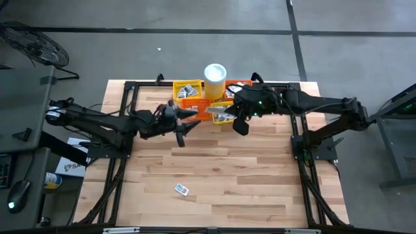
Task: Pick & Place First Aid Supplies
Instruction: Put the green bandage pack into the top orange basket
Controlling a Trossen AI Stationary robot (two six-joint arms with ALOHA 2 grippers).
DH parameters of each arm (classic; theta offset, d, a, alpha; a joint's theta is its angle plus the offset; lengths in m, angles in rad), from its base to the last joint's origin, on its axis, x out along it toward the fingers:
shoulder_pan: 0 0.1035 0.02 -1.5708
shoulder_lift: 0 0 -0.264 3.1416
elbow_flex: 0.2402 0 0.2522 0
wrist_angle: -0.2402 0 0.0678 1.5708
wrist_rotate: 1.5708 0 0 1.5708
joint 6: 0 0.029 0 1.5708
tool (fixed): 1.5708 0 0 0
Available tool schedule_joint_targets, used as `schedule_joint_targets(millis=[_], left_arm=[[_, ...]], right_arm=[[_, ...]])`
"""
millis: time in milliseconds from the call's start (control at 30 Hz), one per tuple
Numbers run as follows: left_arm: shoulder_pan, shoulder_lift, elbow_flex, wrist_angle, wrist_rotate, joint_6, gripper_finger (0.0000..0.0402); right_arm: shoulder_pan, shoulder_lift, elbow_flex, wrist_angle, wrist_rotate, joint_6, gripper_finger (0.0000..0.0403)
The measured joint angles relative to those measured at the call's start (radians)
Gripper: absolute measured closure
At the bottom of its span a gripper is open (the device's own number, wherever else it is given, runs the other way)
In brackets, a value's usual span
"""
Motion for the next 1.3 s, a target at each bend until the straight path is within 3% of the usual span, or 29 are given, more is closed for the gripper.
schedule_joint_targets(millis=[133,433,833,1000,1300], left_arm=[[0.000,-0.071,0.000,-0.119,-0.078,-0.005,0.0205],[0.000,-0.253,0.000,-0.439,-0.096,-0.089,0.0203],[0.000,-0.321,0.000,-0.689,-0.078,-0.139,0.0202],[0.000,-0.331,0.000,-0.744,-0.072,-0.153,0.0213],[0.000,-0.356,0.000,-0.828,-0.055,-0.186,0.0241]], right_arm=[[-0.076,0.000,0.000,-0.148,0.035,-0.040,0.0403],[-0.314,0.010,-0.002,-0.365,0.071,-0.242,0.0403],[-0.656,0.139,-0.099,-0.186,-0.128,-0.485,0.0403],[-0.711,0.244,-0.099,-0.095,-0.204,-0.540,0.0403],[-0.747,0.441,-0.100,0.027,-0.213,-0.550,0.0403]])
